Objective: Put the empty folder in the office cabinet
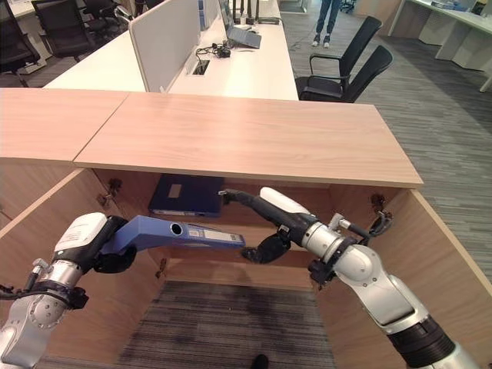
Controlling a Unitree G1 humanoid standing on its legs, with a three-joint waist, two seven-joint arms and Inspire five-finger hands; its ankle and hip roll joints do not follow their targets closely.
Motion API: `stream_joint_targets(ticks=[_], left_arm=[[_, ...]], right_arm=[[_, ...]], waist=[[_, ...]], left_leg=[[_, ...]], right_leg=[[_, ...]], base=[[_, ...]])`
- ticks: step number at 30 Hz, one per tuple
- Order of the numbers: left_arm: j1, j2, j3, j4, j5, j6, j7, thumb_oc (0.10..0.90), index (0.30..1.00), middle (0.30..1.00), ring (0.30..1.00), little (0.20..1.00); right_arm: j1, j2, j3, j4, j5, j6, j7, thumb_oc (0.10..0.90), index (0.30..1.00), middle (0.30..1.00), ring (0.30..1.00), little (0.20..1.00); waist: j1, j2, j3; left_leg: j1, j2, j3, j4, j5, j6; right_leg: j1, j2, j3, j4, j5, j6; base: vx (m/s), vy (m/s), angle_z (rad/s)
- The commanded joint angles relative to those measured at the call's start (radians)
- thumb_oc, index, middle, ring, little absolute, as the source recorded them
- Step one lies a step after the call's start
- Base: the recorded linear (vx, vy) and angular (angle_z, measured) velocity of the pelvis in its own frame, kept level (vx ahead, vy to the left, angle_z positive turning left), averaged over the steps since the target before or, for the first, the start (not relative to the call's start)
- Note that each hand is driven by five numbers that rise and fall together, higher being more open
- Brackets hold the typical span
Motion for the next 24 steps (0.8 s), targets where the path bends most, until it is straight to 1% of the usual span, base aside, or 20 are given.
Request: stream_joint_targets(ticks=[1, 7, 12, 21, 23, 24], left_arm=[[-0.154, 0.037, 0.016, -0.147, -0.097, -0.080, 0.056, 0.400, 0.300, 0.300, 0.300, 0.300], [-0.150, 0.043, 0.020, -0.197, -0.181, -0.097, 0.015, 0.400, 0.300, 0.300, 0.300, 0.300], [-0.165, 0.052, -0.005, -0.228, -0.263, -0.115, -0.023, 0.400, 0.300, 0.300, 0.300, 0.300], [-0.202, 0.054, -0.022, -0.271, -0.339, -0.124, -0.026, 0.400, 0.300, 0.300, 0.300, 0.300], [-0.215, 0.050, -0.040, -0.289, -0.386, -0.131, -0.033, 0.400, 0.300, 0.300, 0.300, 0.300], [-0.230, 0.047, -0.055, -0.303, -0.433, -0.138, -0.039, 0.400, 0.300, 0.300, 0.300, 0.300]], right_arm=[[-0.151, 0.049, -0.013, 0.038, 0.059, -0.055, -0.064, 0.800, 0.900, 0.900, 0.900, 0.900], [-0.142, 0.056, -0.006, 0.065, 0.038, -0.051, -0.056, 0.800, 0.900, 0.900, 0.900, 0.900], [-0.144, 0.069, 0.013, 0.081, 0.040, -0.049, -0.042, 0.800, 0.900, 0.900, 0.900, 0.900], [-0.142, 0.107, 0.063, 0.099, 0.022, -0.049, -0.022, 0.800, 0.900, 0.900, 0.900, 0.900], [-0.149, 0.120, 0.082, 0.118, 0.003, -0.052, -0.030, 0.800, 0.900, 0.900, 0.900, 0.900], [-0.157, 0.127, 0.093, 0.129, -0.003, -0.054, -0.036, 0.800, 0.900, 0.900, 0.900, 0.900]], waist=[[0.022, -0.020, -0.052], [0.022, -0.017, -0.051], [0.022, -0.014, -0.053], [0.022, -0.012, -0.053], [0.021, -0.011, -0.053], [0.020, -0.010, -0.053]], left_leg=[[-0.032, 0.018, -0.014, -0.003, -0.027, -0.051], [-0.029, 0.017, -0.017, -0.003, -0.026, -0.050], [-0.027, 0.016, -0.018, -0.003, -0.025, -0.050], [-0.023, 0.016, -0.021, -0.003, -0.026, -0.049], [-0.023, 0.016, -0.023, -0.003, -0.026, -0.048], [-0.022, 0.015, -0.023, -0.003, -0.026, -0.048]], right_leg=[[0.126, -0.047, -0.021, 0.000, -0.110, 0.120], [0.129, -0.046, -0.023, 0.000, -0.109, 0.120], [0.132, -0.047, -0.025, 0.000, -0.107, 0.121], [0.136, -0.048, -0.027, 0.000, -0.108, 0.120], [0.136, -0.048, -0.025, 0.000, -0.108, 0.120], [0.136, -0.048, -0.026, 0.000, -0.108, 0.120]], base=[[0.00, 0.000, 0.00], [0.00, 0.000, 0.00], [0.00, 0.000, 0.00], [0.00, 0.000, 0.00], [0.00, 0.000, 0.00], [0.00, 0.000, 0.00]])
